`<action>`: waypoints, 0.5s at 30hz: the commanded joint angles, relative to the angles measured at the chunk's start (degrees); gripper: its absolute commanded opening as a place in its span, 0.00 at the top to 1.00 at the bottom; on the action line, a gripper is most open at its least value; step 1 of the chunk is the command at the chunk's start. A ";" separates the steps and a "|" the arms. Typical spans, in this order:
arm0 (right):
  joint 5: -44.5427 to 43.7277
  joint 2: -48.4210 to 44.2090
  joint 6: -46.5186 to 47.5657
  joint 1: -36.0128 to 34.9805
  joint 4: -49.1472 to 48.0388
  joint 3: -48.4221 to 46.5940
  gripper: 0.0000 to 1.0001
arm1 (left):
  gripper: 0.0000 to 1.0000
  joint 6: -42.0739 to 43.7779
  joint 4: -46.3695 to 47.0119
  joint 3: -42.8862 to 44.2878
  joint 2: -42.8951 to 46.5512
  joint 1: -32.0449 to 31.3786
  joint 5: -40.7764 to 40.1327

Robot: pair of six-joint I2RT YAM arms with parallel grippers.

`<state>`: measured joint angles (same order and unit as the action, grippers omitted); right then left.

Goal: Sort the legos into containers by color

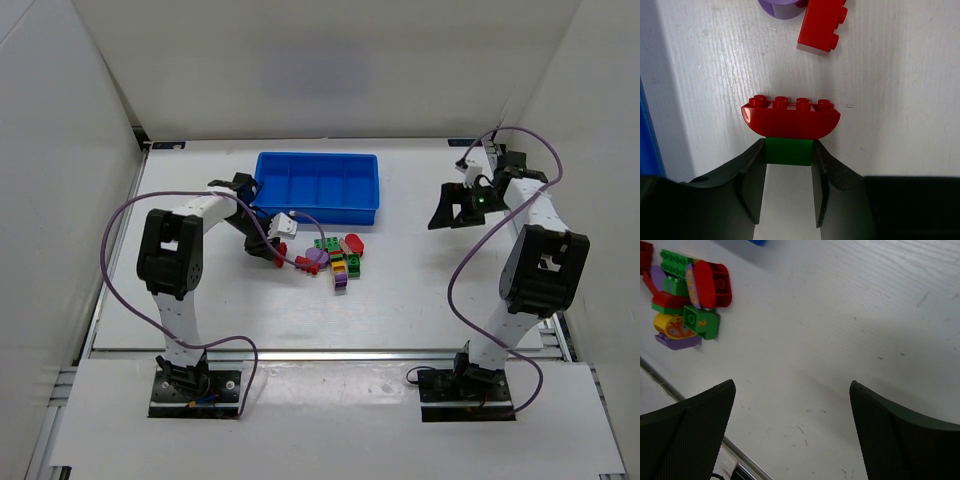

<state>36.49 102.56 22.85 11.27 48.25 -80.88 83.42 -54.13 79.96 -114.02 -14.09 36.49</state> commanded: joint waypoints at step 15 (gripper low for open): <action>17.91 -1.67 -30.66 -21.88 -7.45 -13.07 0.03 | 0.83 -35.86 16.24 -7.36 33.41 -7.43 -0.97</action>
<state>49.82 102.48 1.23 -6.87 45.19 -92.47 56.21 -43.57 74.67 -83.99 -18.76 37.87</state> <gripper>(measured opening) 0.973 0.474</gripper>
